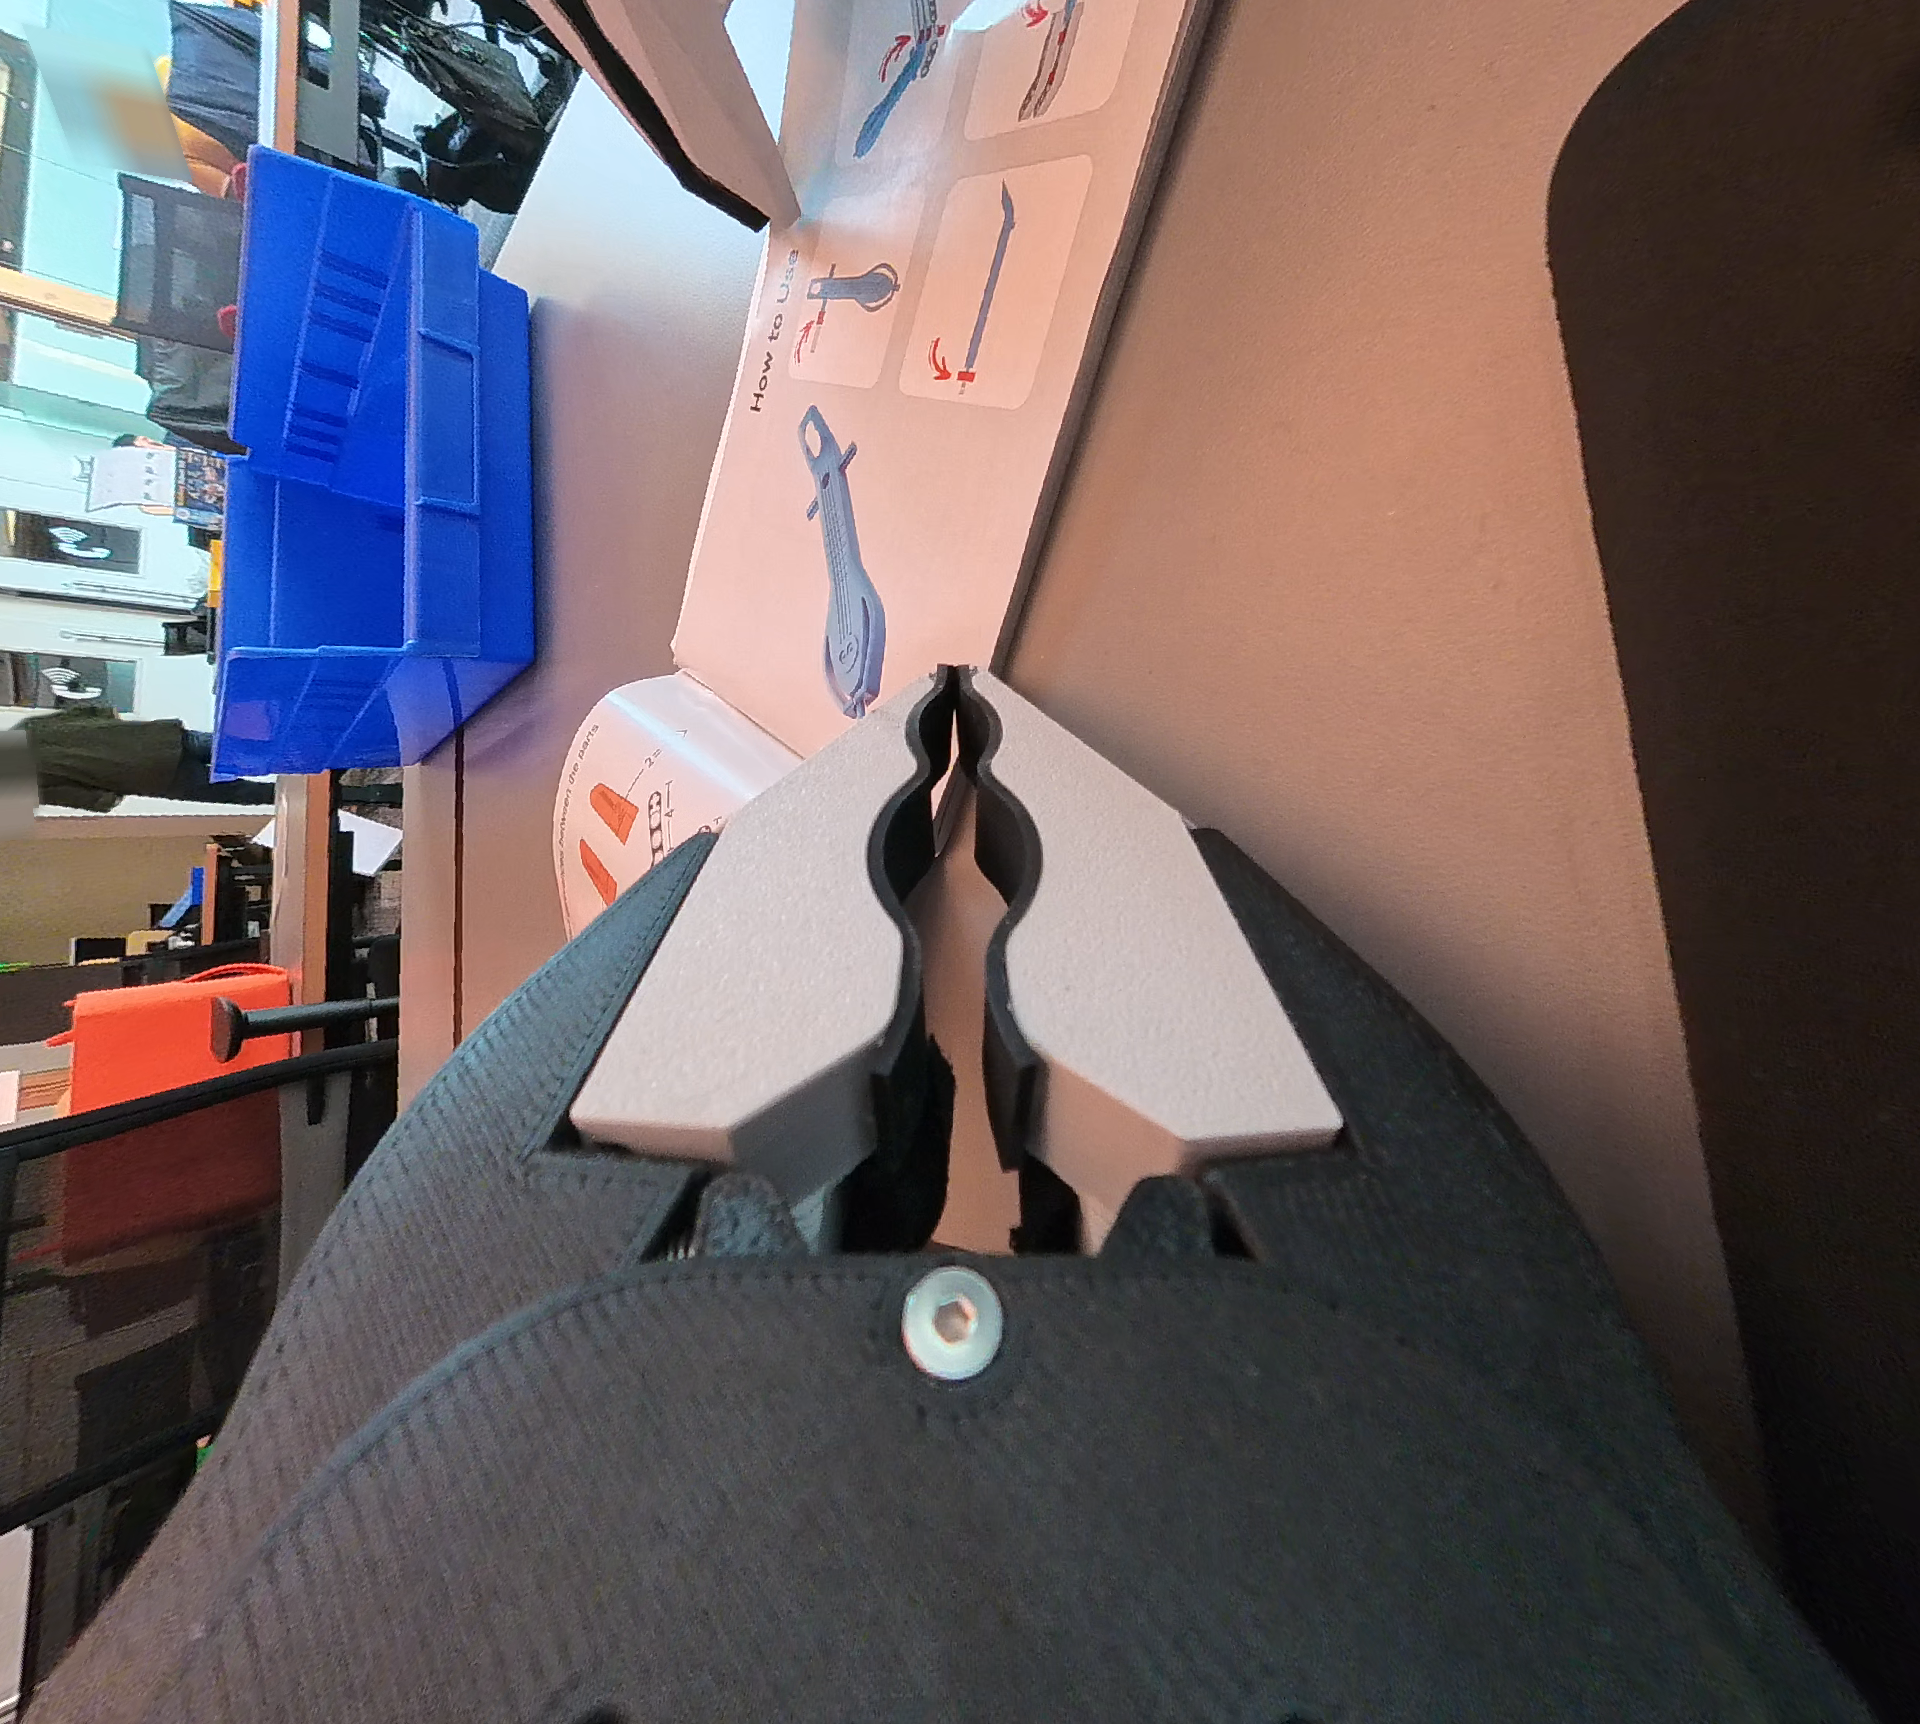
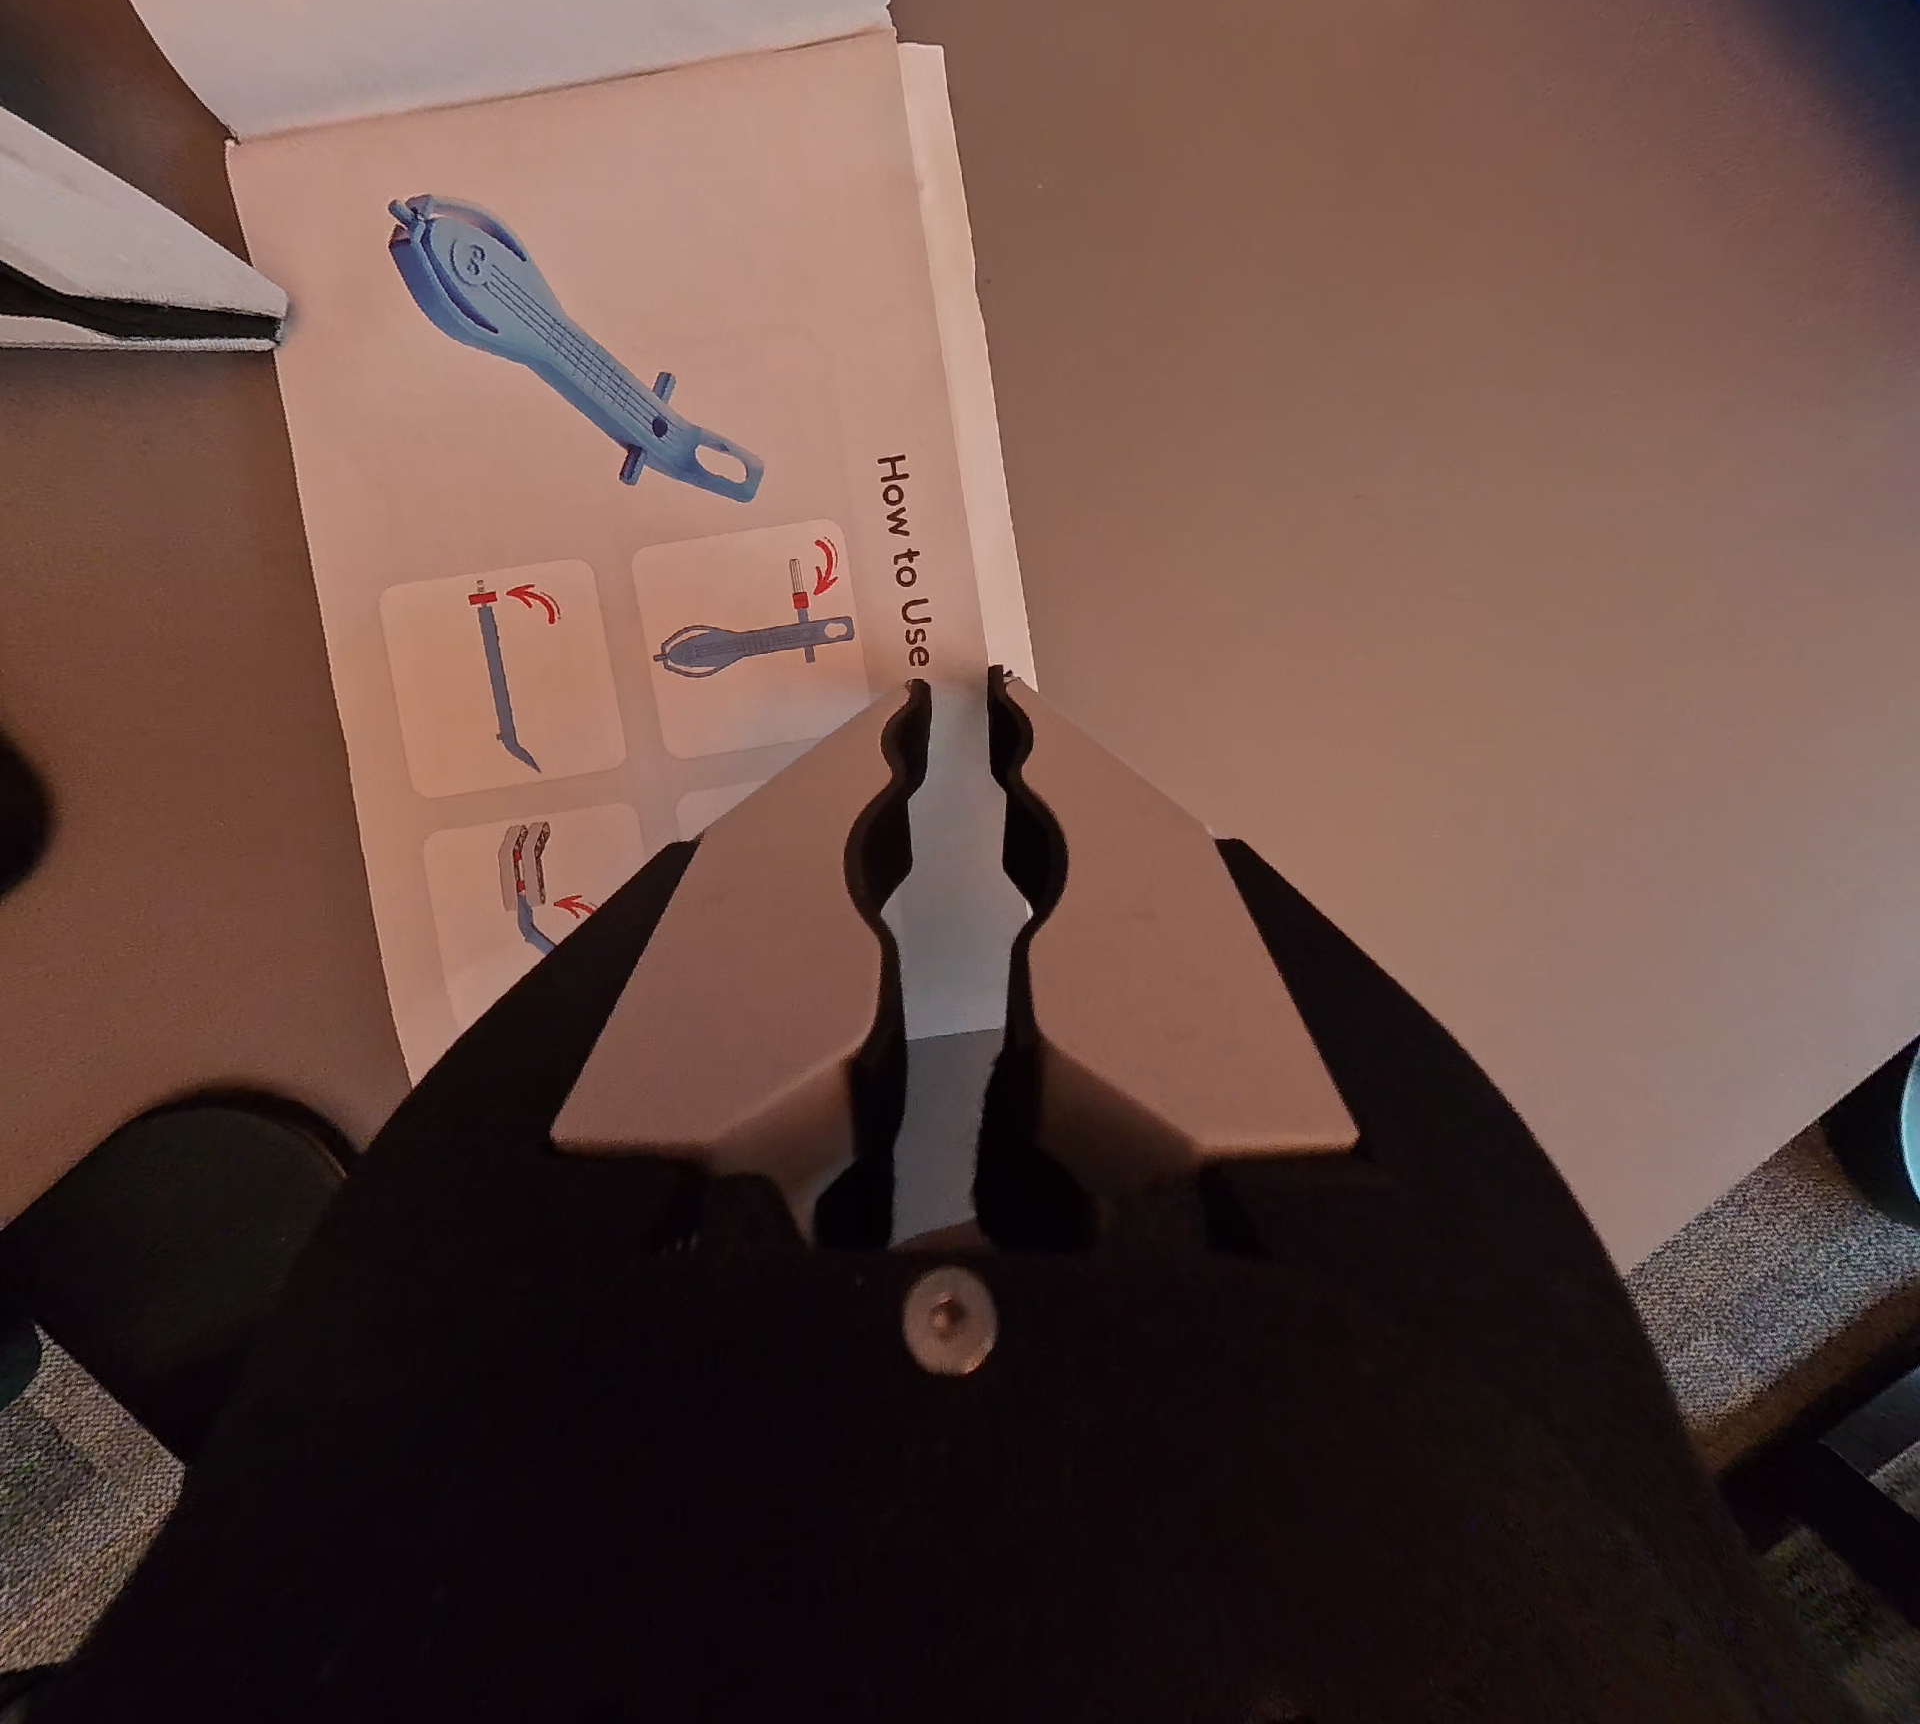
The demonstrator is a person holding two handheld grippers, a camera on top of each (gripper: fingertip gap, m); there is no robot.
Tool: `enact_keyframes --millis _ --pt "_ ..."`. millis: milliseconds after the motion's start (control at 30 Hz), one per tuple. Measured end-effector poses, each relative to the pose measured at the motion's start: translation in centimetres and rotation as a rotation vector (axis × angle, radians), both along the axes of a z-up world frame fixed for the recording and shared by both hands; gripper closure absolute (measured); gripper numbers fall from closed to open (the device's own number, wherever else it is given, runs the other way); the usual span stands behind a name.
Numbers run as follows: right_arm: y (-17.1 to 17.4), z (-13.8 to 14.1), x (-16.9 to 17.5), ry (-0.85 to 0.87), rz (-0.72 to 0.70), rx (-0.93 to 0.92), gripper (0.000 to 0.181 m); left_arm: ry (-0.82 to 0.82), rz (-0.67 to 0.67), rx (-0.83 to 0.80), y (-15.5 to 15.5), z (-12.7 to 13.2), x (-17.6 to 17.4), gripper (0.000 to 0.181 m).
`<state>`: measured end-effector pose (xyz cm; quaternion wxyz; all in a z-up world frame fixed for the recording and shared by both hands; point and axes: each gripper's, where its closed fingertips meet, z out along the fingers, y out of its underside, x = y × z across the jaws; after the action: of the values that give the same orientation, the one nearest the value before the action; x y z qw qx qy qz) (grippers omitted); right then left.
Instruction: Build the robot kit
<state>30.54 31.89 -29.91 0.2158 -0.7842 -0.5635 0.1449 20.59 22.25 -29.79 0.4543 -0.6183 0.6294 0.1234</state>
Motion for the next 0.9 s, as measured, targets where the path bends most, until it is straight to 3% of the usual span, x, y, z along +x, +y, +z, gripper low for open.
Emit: enact_keyframes --millis 567,900 --pt "-0.6 0.2 0.0 0.01 0.019 -0.024 0.176 0.004 -0.001 0.004 0.1 0.0 -0.3 0.181" --pt "-0.5 -0.3 1.0 -0.023 -0.02 -0.05 0.167 0.008 -0.003 0.002 0.2 0.1 -0.4 0.181"
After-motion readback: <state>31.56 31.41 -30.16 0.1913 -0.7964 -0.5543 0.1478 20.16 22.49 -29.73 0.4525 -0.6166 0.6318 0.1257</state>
